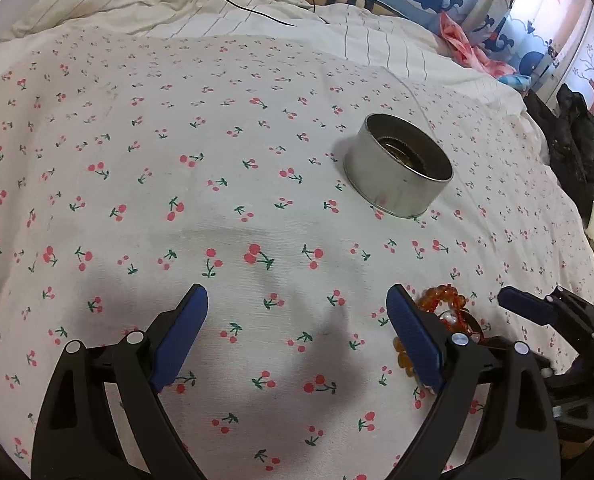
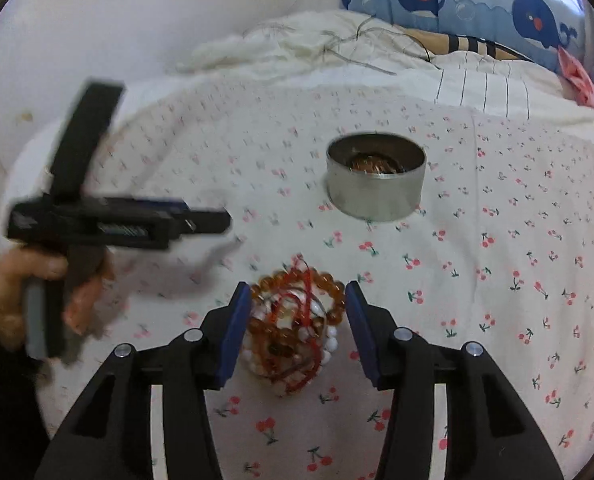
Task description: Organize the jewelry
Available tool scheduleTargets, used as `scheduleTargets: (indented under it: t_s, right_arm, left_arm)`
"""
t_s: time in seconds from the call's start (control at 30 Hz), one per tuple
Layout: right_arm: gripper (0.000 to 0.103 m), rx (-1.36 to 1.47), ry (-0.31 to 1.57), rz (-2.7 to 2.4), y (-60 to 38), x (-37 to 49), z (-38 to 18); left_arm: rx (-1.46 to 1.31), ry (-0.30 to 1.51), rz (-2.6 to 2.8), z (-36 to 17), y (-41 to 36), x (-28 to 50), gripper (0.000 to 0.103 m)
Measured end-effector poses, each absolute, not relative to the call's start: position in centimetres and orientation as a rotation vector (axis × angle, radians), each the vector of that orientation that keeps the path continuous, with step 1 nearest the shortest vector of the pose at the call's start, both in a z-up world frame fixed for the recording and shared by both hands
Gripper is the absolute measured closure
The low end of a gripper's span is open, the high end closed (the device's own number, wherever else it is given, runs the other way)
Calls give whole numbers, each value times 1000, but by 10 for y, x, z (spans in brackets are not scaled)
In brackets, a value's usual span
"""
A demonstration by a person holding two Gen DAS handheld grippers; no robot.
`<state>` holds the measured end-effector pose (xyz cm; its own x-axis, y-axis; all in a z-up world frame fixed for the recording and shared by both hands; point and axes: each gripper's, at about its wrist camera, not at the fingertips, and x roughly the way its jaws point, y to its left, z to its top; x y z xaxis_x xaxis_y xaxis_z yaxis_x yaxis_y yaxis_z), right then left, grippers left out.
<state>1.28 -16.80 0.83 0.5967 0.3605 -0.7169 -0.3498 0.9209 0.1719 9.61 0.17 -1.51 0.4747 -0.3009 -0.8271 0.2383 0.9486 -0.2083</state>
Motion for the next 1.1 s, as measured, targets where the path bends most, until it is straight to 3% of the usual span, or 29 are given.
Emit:
scheduleTargets:
  t_s: [0.2, 0.23, 0.27, 0.33, 0.6, 0.8, 1.0, 1.1]
  right_arm:
    - [56, -22, 857, 439, -147, 39, 0]
    - [68, -29, 885, 443, -146, 42, -6]
    - [88, -45, 902, 432, -146, 42, -11]
    - [99, -27, 889, 435, -150, 41, -9]
    - [99, 213, 738, 468, -195, 21, 38]
    - [99, 407, 633, 473, -243, 4, 65]
    - [99, 527, 646, 429, -275, 10, 58]
    - [99, 411, 662, 331, -271, 10, 65]
  left_arm:
    - [-56, 1027, -337, -16, -2, 96, 15]
    - [-60, 1027, -335, -16, -1, 97, 15]
    - [-70, 1026, -332, -16, 0, 98, 15]
    - [-82, 1022, -335, -13, 2, 98, 15]
    - [-68, 1033, -387, -14, -4, 95, 15]
    - [100, 1011, -547, -15, -44, 71, 15]
    - [231, 992, -553, -22, -62, 58, 15]
    - [225, 963, -558, -17, -62, 56, 15]
